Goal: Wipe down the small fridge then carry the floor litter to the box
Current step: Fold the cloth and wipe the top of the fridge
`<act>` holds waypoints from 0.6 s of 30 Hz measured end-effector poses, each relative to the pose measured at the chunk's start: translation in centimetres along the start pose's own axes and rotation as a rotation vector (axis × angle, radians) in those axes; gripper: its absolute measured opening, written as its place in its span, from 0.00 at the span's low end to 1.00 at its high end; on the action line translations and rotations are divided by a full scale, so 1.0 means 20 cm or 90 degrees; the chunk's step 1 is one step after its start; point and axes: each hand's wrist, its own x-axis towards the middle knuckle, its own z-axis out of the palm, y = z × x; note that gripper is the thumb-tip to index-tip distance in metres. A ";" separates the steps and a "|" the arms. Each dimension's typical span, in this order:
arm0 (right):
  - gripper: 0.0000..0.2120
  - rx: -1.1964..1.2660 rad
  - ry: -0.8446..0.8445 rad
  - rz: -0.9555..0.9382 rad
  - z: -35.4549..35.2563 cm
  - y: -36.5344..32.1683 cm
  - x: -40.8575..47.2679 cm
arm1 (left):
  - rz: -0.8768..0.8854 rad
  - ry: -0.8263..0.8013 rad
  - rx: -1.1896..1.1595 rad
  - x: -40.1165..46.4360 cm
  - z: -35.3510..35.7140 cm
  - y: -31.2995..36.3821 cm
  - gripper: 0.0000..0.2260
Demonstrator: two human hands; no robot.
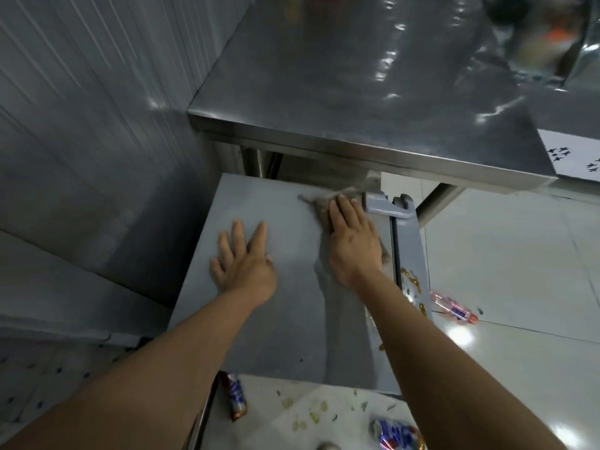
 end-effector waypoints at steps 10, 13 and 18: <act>0.27 -0.014 -0.028 -0.077 0.04 -0.06 -0.08 | 0.044 -0.040 -0.051 0.00 -0.04 -0.05 0.30; 0.27 -0.032 -0.024 -0.034 0.01 -0.06 0.02 | 0.052 -0.029 -0.055 -0.01 -0.04 -0.04 0.31; 0.29 -0.014 -0.007 -0.069 0.08 -0.18 -0.44 | 0.093 0.000 -0.066 -0.07 -0.06 -0.05 0.31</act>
